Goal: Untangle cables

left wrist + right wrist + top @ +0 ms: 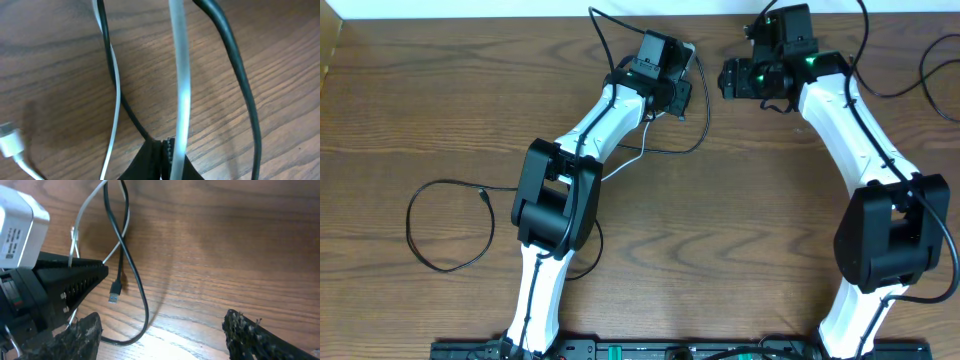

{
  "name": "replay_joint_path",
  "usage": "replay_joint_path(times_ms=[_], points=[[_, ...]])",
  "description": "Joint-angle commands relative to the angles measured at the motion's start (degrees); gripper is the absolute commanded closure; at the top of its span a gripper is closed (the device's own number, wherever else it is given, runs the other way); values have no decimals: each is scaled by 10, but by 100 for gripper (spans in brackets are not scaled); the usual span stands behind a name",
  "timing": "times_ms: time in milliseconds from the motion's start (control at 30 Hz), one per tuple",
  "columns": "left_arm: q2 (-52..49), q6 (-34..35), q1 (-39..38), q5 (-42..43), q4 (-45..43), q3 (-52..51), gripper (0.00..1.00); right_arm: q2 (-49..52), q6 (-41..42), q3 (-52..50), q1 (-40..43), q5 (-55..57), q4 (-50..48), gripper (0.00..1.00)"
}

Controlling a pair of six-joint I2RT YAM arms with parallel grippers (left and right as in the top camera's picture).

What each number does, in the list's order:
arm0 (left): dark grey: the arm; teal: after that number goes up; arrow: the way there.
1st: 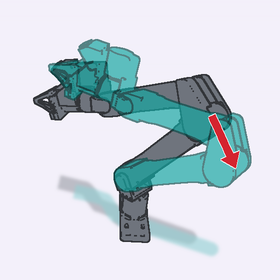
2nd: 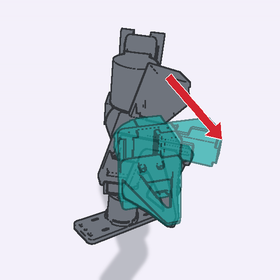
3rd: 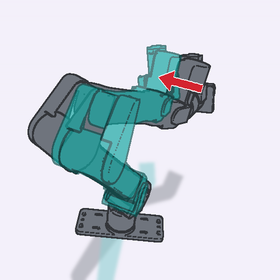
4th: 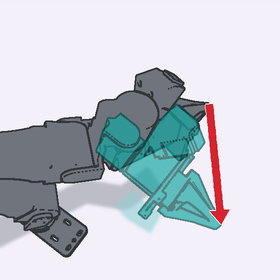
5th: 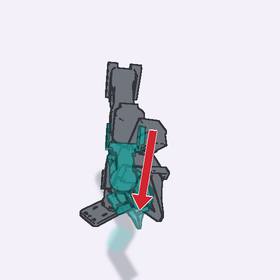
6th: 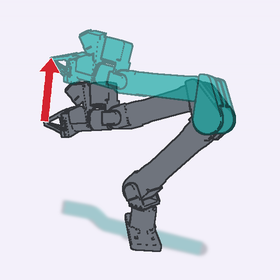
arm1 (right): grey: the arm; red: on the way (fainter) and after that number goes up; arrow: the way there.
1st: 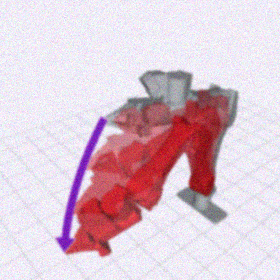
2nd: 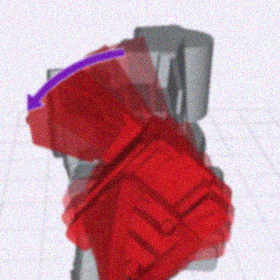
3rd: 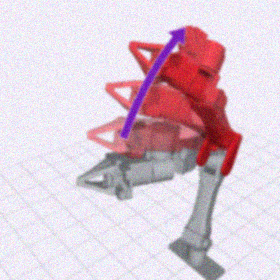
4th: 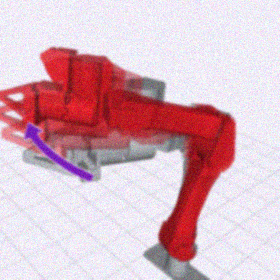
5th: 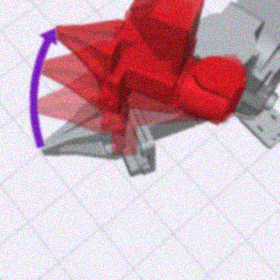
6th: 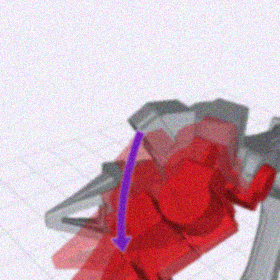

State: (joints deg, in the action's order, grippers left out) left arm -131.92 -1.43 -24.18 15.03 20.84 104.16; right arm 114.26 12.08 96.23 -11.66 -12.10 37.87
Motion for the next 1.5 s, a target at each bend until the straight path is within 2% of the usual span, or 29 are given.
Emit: replay_joint_path(times_ms=[0, 133, 200, 333, 467, 700, 767, 900, 1033, 1100, 1167, 1200, 1267, 1467], points=[[21, 17, 8, -11, 17, 0, 93, 13, -27, -4, -11, -5, -2, 26], [70, 42, 17, -3, 71, 1, 93, 17, -57, -4, -14, -32, -13, 26], [112, 53, 24, 32, 120, 1, 92, 21, -71, -4, -14, -61, -26, 27], [152, 72, 30, 62, 164, 1, 92, 24, -93, -4, -17, -106, -50, 27], [177, 94, 33, 69, 181, 1, 93, 28, -129, -4, -20, -156, -59, 27], [205, 106, 34, 76, 188, 1, 93, 58, -148, -4, -26, -171, -66, 27], [213, 108, 36, 86, 188, 1, 93, 71, -150, -4, -29, -170, -72, 29], [237, 128, 46, 86, 193, 1, 93, 97, -150, -4, -29, -164, -90, 41], [276, 129, 61, 93, 201, 1, 93, 111, -149, -4, -28, -124, -108, 62], [303, 129, 71, 94, 207, 1, 93, 111, -149, -4, -26, -107, -109, 74], [330, 129, 82, 94, 211, 1, 93, 112, -144, -4, -22, -93, -108, 94], [347, 129, 90, 94, 212, 1, 93, 112, -130, -4, -18, -81, -106, 99], [390, 129, 116, 94, 213, 1, 92, 112, -92, -4, -9, -50, -93, 99], [473, 129, 201, 94, 207, 1, 92, 112, -63, -4, 20, -29, -59, 99]])
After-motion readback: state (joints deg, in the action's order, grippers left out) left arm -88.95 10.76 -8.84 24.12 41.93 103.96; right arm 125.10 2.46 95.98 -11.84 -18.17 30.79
